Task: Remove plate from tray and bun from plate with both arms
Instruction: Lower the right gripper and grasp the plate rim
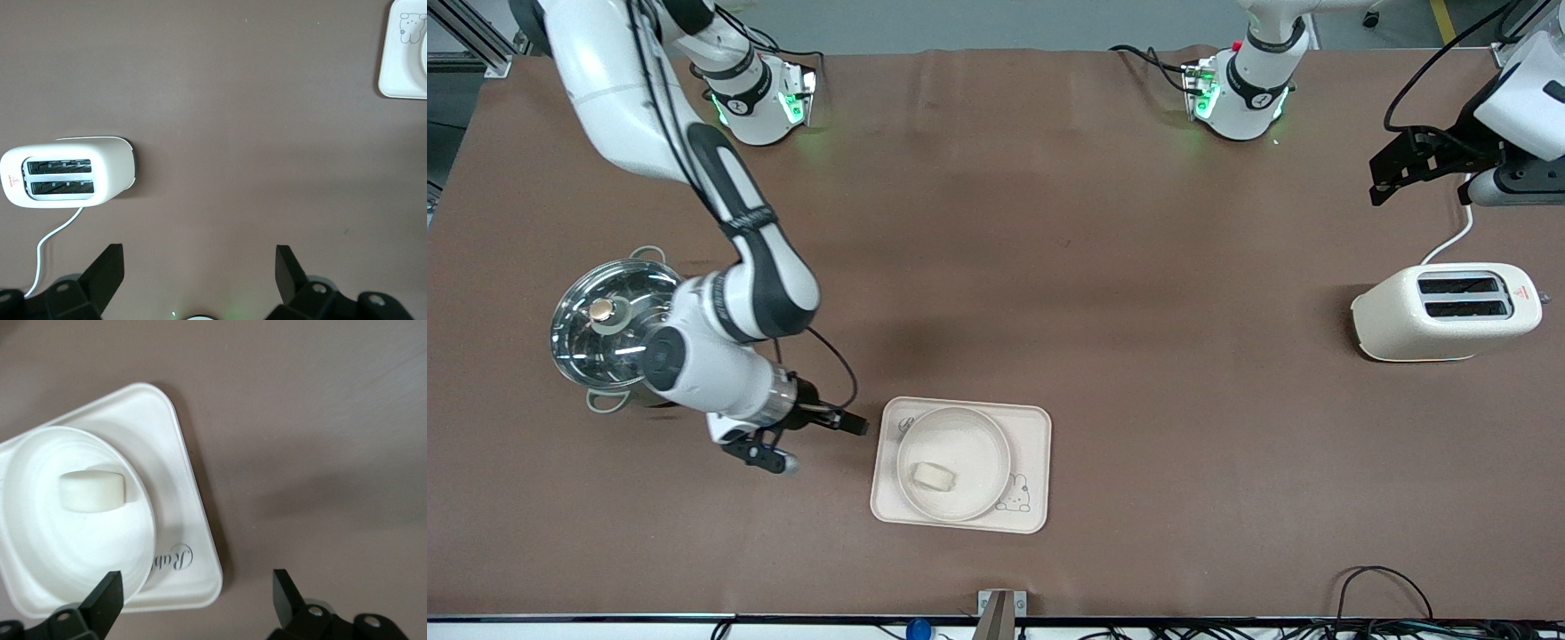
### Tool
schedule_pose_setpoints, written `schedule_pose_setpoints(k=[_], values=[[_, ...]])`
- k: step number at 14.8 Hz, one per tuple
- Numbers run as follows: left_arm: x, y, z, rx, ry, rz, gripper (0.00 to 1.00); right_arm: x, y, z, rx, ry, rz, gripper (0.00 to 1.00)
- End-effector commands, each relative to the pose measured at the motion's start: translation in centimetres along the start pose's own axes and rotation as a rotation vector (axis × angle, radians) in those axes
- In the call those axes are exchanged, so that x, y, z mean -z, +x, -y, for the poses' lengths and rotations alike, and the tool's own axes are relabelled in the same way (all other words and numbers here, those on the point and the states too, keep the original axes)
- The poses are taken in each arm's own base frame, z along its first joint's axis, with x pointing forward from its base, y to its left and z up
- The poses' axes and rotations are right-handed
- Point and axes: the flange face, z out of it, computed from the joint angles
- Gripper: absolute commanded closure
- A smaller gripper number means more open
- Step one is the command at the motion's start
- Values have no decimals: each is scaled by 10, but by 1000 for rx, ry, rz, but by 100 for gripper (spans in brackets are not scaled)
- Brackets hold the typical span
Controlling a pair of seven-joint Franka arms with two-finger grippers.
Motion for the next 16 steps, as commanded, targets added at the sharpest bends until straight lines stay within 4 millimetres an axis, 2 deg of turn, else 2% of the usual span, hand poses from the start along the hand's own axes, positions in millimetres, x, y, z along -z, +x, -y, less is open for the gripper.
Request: schedule_pose_setpoints(k=[1,4,7,8,12,16], values=[[3,-1,2,-11,-10,5,0,-36,-3,7,-62,12,-15,7],[5,-1,4,-8,-11,1,0,-56,-8,20,-70,17,-15,26],[4,2,4,5,-14,-5,0,-60,-8,30,-59,27,-21,47],[-3,7,3,5,-16,4,0,-59,-7,32,-55,30,-23,48],[-5,10,4,5,-14,-2,0,-59,-9,39,-45,36,-29,53],[-5,11,5,6,-10,-5,0,-78,-16,46,-29,50,-58,65]])
